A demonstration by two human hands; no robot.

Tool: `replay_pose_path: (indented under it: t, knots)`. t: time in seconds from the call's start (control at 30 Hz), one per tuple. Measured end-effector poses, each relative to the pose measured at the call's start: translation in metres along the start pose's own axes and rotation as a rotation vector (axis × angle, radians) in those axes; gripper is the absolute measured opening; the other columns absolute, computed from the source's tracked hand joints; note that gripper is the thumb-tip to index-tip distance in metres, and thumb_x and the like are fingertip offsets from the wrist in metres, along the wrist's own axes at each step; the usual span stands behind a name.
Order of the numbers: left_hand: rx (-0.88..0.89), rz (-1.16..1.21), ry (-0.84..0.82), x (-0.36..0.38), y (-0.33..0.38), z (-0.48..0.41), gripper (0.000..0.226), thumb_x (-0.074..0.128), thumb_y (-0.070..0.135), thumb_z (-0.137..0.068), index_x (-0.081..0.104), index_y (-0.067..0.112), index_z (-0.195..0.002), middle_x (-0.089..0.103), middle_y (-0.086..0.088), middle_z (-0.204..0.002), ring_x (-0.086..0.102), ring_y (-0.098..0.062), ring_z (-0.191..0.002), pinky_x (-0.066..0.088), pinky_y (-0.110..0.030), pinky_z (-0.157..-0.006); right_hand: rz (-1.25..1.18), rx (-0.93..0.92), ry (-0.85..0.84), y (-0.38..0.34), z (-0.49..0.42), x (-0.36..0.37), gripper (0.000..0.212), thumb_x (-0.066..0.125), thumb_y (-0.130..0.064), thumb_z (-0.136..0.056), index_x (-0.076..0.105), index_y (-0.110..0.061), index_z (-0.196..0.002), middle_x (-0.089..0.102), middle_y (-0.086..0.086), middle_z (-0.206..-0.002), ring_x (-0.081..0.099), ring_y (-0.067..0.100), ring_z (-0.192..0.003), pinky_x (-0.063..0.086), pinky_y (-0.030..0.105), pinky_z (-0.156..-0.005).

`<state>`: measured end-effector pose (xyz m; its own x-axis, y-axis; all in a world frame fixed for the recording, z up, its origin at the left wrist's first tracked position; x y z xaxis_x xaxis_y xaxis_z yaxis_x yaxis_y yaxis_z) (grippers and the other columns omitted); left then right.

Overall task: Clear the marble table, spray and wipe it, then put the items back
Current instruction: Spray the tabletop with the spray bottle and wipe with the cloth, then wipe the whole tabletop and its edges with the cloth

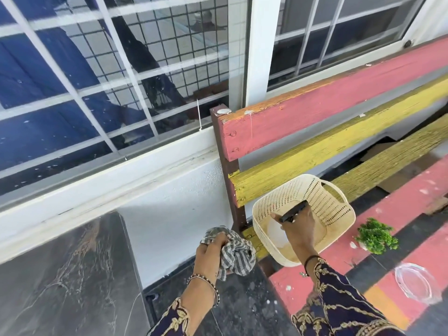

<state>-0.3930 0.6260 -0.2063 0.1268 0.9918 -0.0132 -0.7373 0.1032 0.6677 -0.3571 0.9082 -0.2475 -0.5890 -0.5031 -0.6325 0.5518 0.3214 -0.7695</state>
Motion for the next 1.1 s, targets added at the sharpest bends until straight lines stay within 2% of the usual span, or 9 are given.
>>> replay_pose_path:
  t: [0.1,0.23,0.43,0.5,0.67,0.8,0.93,1.03,1.1]
  knots:
    - [-0.010,0.045,-0.016,0.004,0.000,0.005,0.028,0.064,0.019,-0.086,0.062,-0.004,-0.101,0.068,-0.020,-0.081,0.066,-0.029,-0.068,0.059,-0.035,-0.055,0.027,0.042,-0.044,0.003,0.000,-0.008,0.082,0.095,-0.026,-0.066,0.045,0.006,-0.123,0.062,0.025,-0.122,0.059,0.040,-0.117,0.050,0.045,-0.094]
    - [-0.007,0.047,-0.019,0.007,-0.001,0.019,0.025,0.066,0.021,-0.085,0.062,-0.002,-0.094,0.068,-0.019,-0.079,0.066,-0.030,-0.070,0.057,-0.051,-0.082,0.057,0.092,-0.102,0.000,0.009,-0.024,0.072,0.089,-0.009,-0.072,0.047,0.004,-0.129,0.067,0.021,-0.124,0.068,0.030,-0.111,0.046,0.025,-0.079]
    - [0.040,0.046,-0.067,0.000,0.006,0.053,0.019,0.067,0.020,-0.084,0.065,0.003,-0.077,0.068,-0.017,-0.068,0.066,-0.029,-0.064,0.059,-0.047,-0.073,0.077,0.091,-0.081,-0.033,0.046,-0.053,0.073,0.084,-0.003,-0.076,0.042,0.003,-0.136,0.051,0.022,-0.139,0.058,0.038,-0.123,0.052,0.043,-0.101]
    - [0.058,0.049,-0.096,-0.007,0.010,0.062,0.022,0.068,0.022,-0.082,0.066,0.000,-0.086,0.069,-0.018,-0.072,0.067,-0.028,-0.064,0.059,-0.036,-0.060,0.109,0.034,-0.116,-0.052,0.065,-0.058,0.056,0.082,-0.009,-0.079,0.052,-0.002,-0.127,0.060,0.012,-0.127,0.063,0.028,-0.110,0.052,0.036,-0.091]
    - [0.097,0.061,-0.176,-0.038,0.026,0.099,0.054,0.072,0.038,-0.074,0.063,0.001,-0.112,0.071,-0.022,-0.095,0.069,-0.034,-0.084,0.057,-0.052,-0.078,-0.009,-0.188,-0.528,-0.127,0.150,-0.044,0.015,0.068,-0.015,-0.092,0.072,-0.026,-0.101,0.073,-0.015,-0.101,0.069,0.003,-0.094,0.054,0.024,-0.082]
    - [0.218,-0.013,-0.189,-0.088,0.051,0.147,0.030,0.044,0.036,-0.097,0.066,0.017,-0.089,0.073,-0.016,-0.095,0.066,-0.023,-0.080,0.055,-0.029,-0.070,-0.322,-0.169,-0.723,-0.181,0.219,-0.036,0.017,0.066,-0.033,-0.091,0.079,-0.029,-0.100,0.078,-0.004,-0.105,0.072,0.020,-0.097,0.052,0.036,-0.089]
    - [0.411,-0.166,-0.048,-0.167,0.067,0.192,0.037,0.035,0.036,-0.101,0.066,0.016,-0.107,0.062,-0.011,-0.078,0.055,-0.017,-0.062,0.042,-0.012,-0.051,-0.272,-0.303,-0.864,-0.245,0.296,-0.029,0.029,0.071,-0.027,-0.092,0.073,-0.013,-0.117,0.077,-0.008,-0.107,0.070,-0.003,-0.098,0.050,0.011,-0.084]
    - [0.445,-0.190,0.082,-0.240,0.074,0.226,0.040,0.039,0.042,-0.098,0.066,0.012,-0.105,0.057,-0.015,-0.086,0.057,-0.021,-0.075,0.051,-0.021,-0.074,-0.082,-0.493,-0.893,-0.288,0.352,-0.020,0.032,0.078,-0.031,-0.086,0.073,-0.016,-0.114,0.073,-0.015,-0.096,0.067,-0.013,-0.084,0.047,0.005,-0.072]
    - [0.454,-0.272,0.136,-0.291,0.075,0.249,0.040,0.039,0.028,-0.100,0.054,0.007,-0.130,0.061,-0.023,-0.102,0.062,-0.029,-0.095,0.049,-0.040,-0.094,-0.010,-0.612,-0.857,-0.317,0.389,-0.014,0.019,0.079,-0.031,-0.086,0.074,-0.024,-0.103,0.073,-0.018,-0.089,0.067,-0.014,-0.084,0.048,0.008,-0.077]
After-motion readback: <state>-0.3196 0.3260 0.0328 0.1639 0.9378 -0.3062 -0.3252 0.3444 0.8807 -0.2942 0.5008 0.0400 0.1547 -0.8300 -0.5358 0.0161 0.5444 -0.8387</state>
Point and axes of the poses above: each hand's wrist, its own z-axis away from the middle knuckle, its own x-axis out of the palm, y = z × x, the point moved 8 cm from there along -z, towards the middle knuckle
